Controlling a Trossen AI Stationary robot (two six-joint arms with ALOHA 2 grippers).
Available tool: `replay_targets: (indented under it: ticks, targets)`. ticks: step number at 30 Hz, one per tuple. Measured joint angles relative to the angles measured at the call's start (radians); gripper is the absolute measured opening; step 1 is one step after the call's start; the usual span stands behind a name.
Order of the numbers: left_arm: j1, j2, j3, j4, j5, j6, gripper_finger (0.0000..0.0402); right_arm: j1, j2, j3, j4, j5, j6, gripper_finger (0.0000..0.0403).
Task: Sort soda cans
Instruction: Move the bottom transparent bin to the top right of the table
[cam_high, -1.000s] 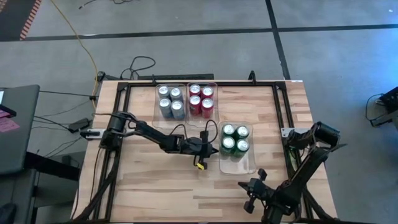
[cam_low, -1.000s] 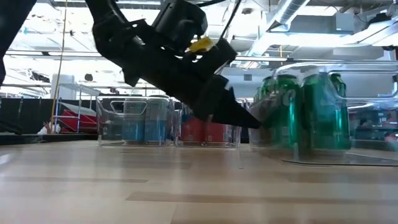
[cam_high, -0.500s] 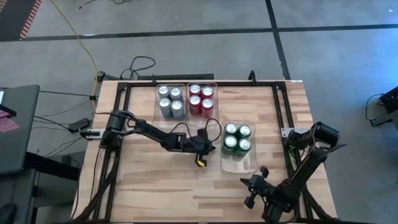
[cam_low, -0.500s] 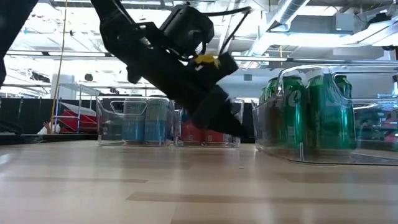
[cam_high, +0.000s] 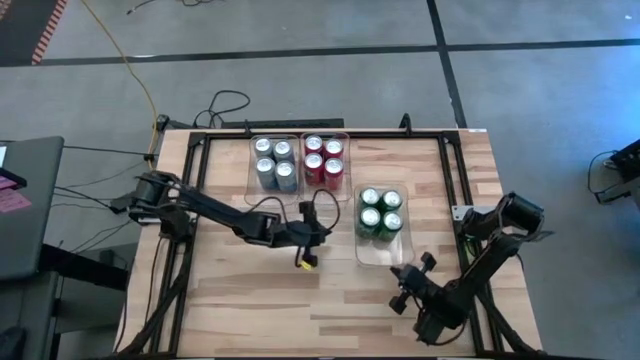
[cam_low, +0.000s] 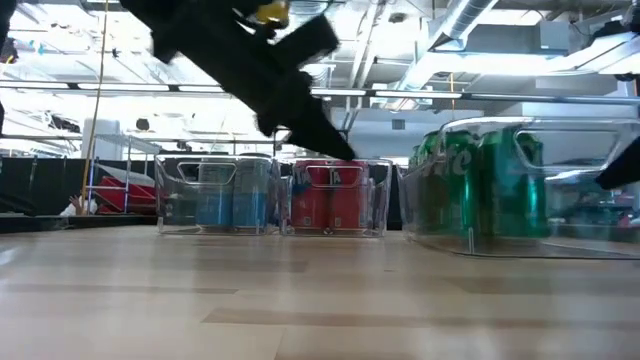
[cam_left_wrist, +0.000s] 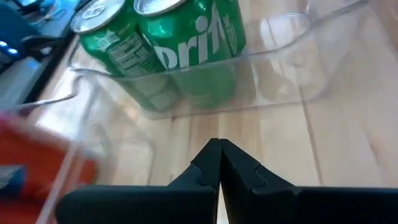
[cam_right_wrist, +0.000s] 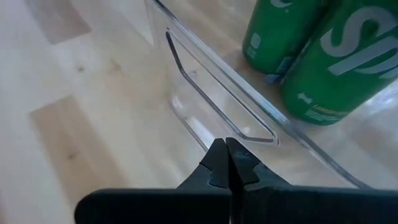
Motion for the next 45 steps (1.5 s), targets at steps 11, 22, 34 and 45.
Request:
replay_targets:
  ticks: [11, 22, 34, 45]
  targets:
    - [-0.064, -0.242, -0.180, -0.056, -0.159, -0.063, 0.0000, -0.101, -0.071, 0.000, -0.116, -0.005, -0.172, 0.0000]
    - [-0.111, -0.369, -0.322, -0.021, -0.286, -0.148, 0.0000, -0.272, -0.118, -0.001, -0.138, -0.020, -0.447, 0.0000]
    - [-0.144, -0.377, -0.336, -0.029, -0.301, -0.163, 0.0000, -0.408, -0.118, -0.003, -0.140, -0.018, -0.620, 0.0000]
    - [-0.145, -0.377, -0.335, -0.029, -0.300, -0.163, 0.0000, -0.448, -0.178, -0.166, -0.040, 0.007, -0.617, 0.0000]
